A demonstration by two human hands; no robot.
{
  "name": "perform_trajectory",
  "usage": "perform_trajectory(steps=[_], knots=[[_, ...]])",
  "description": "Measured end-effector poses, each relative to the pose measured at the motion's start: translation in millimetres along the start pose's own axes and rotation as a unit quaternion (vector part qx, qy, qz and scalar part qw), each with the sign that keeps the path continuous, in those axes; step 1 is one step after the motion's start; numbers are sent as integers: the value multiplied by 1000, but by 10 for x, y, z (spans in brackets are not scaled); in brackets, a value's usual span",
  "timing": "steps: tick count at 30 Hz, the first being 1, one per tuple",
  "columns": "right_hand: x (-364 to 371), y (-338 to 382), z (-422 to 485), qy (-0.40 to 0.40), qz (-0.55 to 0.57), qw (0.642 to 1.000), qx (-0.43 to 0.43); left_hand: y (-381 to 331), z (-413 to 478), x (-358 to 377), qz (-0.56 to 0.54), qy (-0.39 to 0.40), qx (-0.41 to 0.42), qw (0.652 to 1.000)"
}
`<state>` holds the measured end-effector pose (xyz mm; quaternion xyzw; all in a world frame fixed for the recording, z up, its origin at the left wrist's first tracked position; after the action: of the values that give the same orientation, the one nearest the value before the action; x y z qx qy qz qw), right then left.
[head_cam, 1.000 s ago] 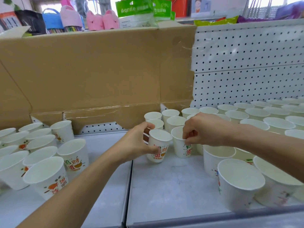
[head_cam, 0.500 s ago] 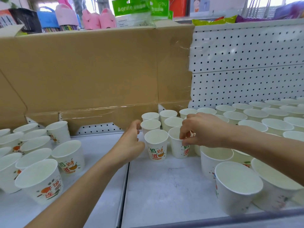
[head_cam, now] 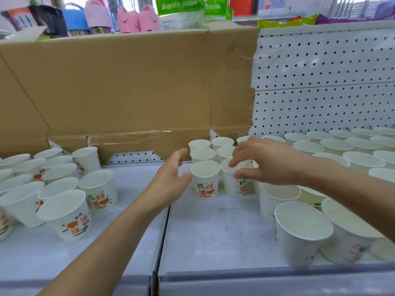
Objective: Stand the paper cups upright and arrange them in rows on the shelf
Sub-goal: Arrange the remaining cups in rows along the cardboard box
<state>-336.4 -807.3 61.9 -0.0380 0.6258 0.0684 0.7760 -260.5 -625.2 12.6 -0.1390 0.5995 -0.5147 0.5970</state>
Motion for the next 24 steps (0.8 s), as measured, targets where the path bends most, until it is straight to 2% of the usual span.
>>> perform_trajectory(steps=[6, 8, 11, 14, 16, 19, 24], knots=[[-266, 631, -377, 0, -14, 999, -39, -200, -817, -226, 35, -192, 87, 977], [-296, 949, -509, -22, 48, 997, -65, -170, -1162, -255, 27, -245, 94, 965], [-95, 1400, -536, -42, 188, 976, -100, 56, -1593, -368, 6, -309, 60, 949], [298, 1762, -376, -15, 336, 936, -107, 368, -1876, -655, -10, -371, 8, 928], [527, 1994, -228, 15, 397, 912, -104, 593, -1988, -911, -34, -409, -27, 912], [718, 2298, 40, 26, 454, 887, -82, 902, -2015, -1320, -54, -421, -63, 903], [883, 2667, 486, -1, 508, 861, -27, 1274, -1783, -1869, -56, -386, -95, 916]])
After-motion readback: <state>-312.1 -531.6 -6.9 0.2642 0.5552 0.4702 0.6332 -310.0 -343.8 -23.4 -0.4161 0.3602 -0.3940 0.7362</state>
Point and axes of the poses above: each hand's wrist, its own z-axis towards the middle knuckle, its own x-axis out of the palm, y = z × x, the point moved 6 cm from there along z, towards the middle knuckle, and after that the axes turned 2 degrees about x, right-handed, at the moved point
